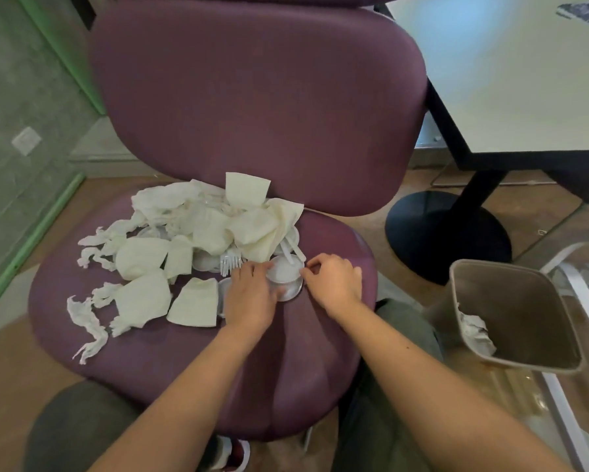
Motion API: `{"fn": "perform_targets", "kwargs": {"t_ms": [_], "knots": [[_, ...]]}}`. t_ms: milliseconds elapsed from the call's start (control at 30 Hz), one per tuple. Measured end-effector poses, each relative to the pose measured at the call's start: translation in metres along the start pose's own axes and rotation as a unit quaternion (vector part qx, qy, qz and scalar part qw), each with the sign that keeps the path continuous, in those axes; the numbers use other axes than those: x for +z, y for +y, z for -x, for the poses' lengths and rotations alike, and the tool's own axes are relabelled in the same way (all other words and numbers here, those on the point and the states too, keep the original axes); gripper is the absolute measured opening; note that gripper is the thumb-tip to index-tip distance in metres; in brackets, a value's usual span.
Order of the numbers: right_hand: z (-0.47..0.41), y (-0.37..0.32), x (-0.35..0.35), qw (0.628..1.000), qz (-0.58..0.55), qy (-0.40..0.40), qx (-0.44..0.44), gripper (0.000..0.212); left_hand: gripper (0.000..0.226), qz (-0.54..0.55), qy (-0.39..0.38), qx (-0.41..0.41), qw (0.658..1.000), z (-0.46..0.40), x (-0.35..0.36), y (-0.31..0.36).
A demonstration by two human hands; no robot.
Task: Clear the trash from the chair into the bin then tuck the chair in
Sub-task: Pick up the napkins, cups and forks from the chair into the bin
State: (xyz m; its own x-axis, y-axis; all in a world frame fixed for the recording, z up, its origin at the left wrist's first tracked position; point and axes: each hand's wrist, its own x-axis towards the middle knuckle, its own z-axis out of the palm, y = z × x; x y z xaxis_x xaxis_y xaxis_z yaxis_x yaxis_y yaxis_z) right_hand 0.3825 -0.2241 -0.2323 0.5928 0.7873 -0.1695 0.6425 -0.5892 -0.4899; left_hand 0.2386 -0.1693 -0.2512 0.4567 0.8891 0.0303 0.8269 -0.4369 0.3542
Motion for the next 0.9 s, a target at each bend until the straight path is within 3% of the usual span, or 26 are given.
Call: {"fn": "perform_targets", "kwargs": {"t_ms": [167, 333, 500, 733, 900], "knots": [[-0.005, -0.014, 0.015, 0.998, 0.062, 0.010, 0.016, 0.062, 0.060, 0.000, -0.021, 0.006, 1.000, -0.007, 0.005, -0.014], [-0.013, -0.024, 0.023, 0.994, 0.093, 0.011, 0.056, 0.074, 0.063, 0.055, -0.038, -0.012, 0.998, -0.009, 0.003, -0.013], [-0.015, -0.027, 0.017, 0.994, 0.009, 0.008, 0.107, 0.067, 0.064, 0.083, -0.063, -0.029, 0.994, -0.011, -0.002, -0.007], [-0.011, -0.012, -0.010, 0.981, -0.123, -0.018, 0.147, 0.040, 0.064, 0.015, -0.120, -0.011, 0.993, -0.014, -0.007, -0.001], [-0.002, 0.004, -0.019, 0.968, -0.198, -0.008, 0.156, 0.045, 0.062, -0.012, -0.148, -0.017, 0.989, -0.015, -0.010, 0.005]]}}
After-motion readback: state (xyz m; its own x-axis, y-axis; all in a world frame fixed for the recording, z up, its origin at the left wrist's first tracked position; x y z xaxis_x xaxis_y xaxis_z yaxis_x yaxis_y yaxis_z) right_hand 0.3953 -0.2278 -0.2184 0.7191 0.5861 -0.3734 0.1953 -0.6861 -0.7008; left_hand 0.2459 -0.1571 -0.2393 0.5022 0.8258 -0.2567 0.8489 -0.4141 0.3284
